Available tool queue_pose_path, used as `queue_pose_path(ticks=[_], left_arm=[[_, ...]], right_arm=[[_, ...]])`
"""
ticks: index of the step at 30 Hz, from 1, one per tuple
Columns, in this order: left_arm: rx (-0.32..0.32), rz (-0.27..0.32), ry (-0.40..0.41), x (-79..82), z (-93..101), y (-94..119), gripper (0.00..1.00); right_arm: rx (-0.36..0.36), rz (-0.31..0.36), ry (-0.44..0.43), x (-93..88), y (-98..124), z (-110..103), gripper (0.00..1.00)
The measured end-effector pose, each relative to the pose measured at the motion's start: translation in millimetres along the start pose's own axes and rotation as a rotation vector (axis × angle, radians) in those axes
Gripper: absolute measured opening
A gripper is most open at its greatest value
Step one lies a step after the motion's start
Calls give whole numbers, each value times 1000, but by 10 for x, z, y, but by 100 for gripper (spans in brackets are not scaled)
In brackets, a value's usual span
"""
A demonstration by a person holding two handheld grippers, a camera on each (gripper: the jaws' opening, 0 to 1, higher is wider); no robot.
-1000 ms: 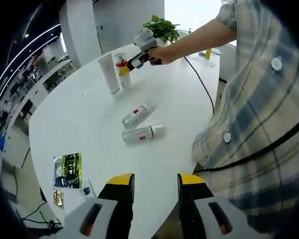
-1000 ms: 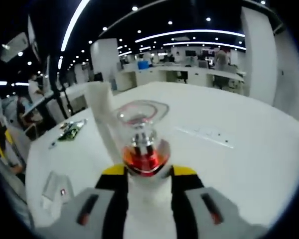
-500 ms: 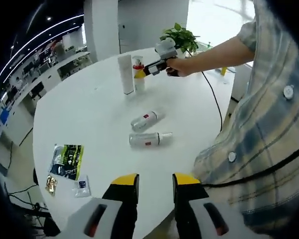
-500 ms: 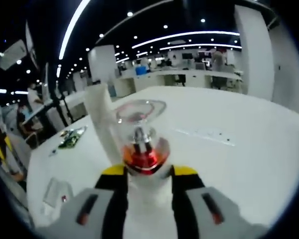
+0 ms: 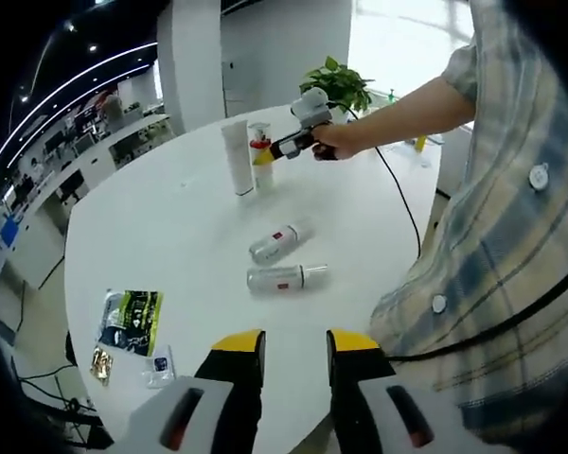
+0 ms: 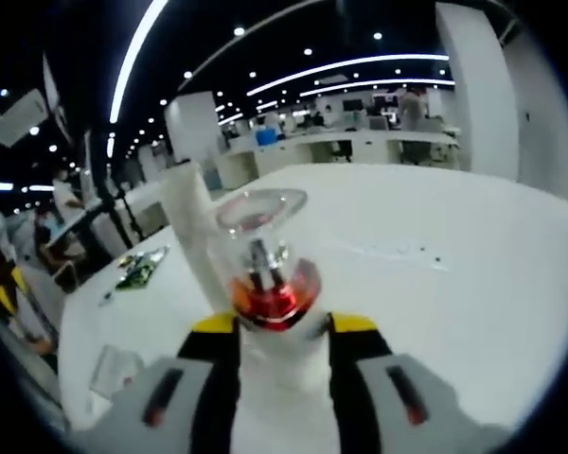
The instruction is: Arrange the skincare products in the storage area until every visible bottle or jar stands upright without overlapping.
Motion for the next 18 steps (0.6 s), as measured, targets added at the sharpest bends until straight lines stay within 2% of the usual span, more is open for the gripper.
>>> queue_pose_path(ticks=[3,6,9,18], left_arm=[[1,3,5,-2,1,-1,27],[1,-2,5,-21,6,0,27],[-1,-4,3,-33,18,-3,27],[-4,-9,-3,-58,54,-6,27]], right_arm=[[22,-9,25,-17,18,-15,36],[34,-48,75,-58,30,-6,36],[33,-73,128,-73,35,39,30],[53,-82,131,-74,14,15,30]])
Point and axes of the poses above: the point that each gripper's makers call its tool centre point, and the gripper's own axes: y roughly backward along the fingers, z roughly to its right, x roughly out of its top, the point moved 1 cm from there along y, roughly backward along the fingers, and after that the axes turned 11 degrees about z, right-handed, at the moved point
